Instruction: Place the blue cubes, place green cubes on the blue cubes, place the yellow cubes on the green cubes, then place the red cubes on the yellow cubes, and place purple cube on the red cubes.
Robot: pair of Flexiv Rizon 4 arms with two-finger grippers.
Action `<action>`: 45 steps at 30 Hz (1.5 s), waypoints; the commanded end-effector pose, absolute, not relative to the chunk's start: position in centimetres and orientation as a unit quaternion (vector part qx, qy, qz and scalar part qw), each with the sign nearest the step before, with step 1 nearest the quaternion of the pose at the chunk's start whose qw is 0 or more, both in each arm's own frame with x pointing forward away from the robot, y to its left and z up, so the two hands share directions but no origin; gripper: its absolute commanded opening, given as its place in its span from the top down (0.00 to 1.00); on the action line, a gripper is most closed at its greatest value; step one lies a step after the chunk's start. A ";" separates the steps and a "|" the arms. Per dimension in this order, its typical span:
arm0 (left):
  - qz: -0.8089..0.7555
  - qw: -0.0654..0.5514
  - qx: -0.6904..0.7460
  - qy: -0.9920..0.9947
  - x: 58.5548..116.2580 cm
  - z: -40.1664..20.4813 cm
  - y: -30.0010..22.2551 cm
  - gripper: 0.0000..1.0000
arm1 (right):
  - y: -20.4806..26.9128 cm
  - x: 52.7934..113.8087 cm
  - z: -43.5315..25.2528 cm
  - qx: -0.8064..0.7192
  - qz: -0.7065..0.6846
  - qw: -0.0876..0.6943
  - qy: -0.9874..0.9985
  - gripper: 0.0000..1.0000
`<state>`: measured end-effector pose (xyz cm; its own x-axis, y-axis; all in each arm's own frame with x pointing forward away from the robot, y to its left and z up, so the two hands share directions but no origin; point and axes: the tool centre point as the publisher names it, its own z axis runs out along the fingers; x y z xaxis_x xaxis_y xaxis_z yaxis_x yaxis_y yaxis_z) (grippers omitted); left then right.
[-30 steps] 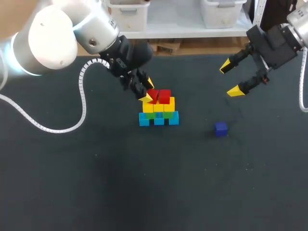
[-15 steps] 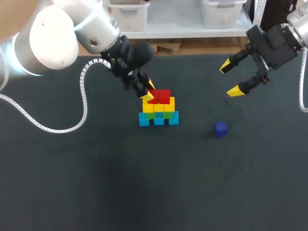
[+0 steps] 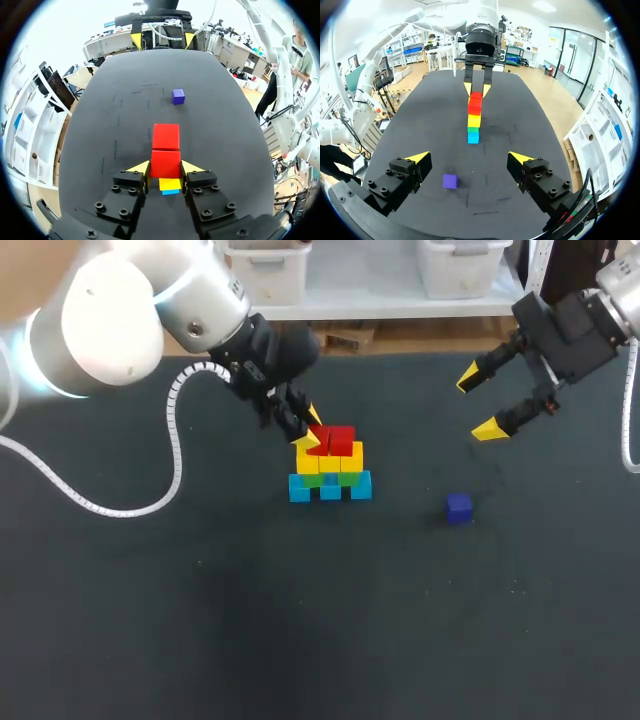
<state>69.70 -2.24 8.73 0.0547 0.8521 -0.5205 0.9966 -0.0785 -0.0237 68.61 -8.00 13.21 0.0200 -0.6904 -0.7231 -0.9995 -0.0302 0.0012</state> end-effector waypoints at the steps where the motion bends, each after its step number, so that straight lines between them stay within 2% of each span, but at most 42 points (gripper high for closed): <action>1: -0.206 0.175 0.704 0.656 69.7 8.7 -2.2 0.57 | -8.0 68.7 13.2 -0.660 0.284 0.274 0.640 0.00; 3: -0.207 0.174 0.704 0.656 69.7 8.7 -2.2 0.53 | -8.0 68.7 13.2 -0.660 0.284 0.274 0.640 0.00; 7: -0.207 0.174 0.705 0.656 69.7 8.7 -2.2 0.22 | -8.0 68.7 13.2 -0.660 0.284 0.274 0.640 0.00; 13: -0.207 0.177 0.705 0.655 69.7 9.0 -1.9 0.18 | -8.0 68.7 13.2 -0.660 0.284 0.274 0.640 0.00; 18: -0.197 0.182 0.706 0.656 69.3 9.8 -0.9 0.34 | -8.0 68.7 13.2 -0.660 0.284 0.274 0.640 0.00; 19: -0.195 0.183 0.704 0.658 69.2 9.9 -0.6 0.39 | -8.0 68.7 13.2 -0.660 0.284 0.274 0.640 0.00; 20: -0.194 0.184 0.703 0.659 69.1 9.9 -0.3 0.49 | -8.0 68.7 13.2 -0.660 0.284 0.274 0.640 0.00; 24: -0.187 0.184 0.700 0.664 68.7 10.2 0.6 0.59 | -8.0 68.7 13.2 -0.660 0.284 0.274 0.640 0.00; 26: -0.184 0.181 0.699 0.667 68.7 10.0 1.0 0.67 | -8.0 68.7 13.2 -0.660 0.284 0.274 0.640 0.00; 27: -0.183 0.180 0.698 0.669 68.7 9.8 1.1 0.78 | -8.0 68.7 13.2 -0.660 0.284 0.274 0.640 0.00; 28: -0.183 0.177 0.696 0.671 68.7 9.6 1.2 0.92 | -8.0 68.7 13.2 -0.660 0.284 0.274 0.640 0.00; 29: -0.184 0.176 0.695 0.672 68.7 9.4 1.3 1.00 | -8.0 68.7 13.2 -0.660 0.284 0.274 0.640 0.00; 45: -0.189 0.167 0.710 0.658 69.0 8.9 -0.3 1.00 | -8.0 68.7 13.2 -0.660 0.284 0.274 0.640 0.00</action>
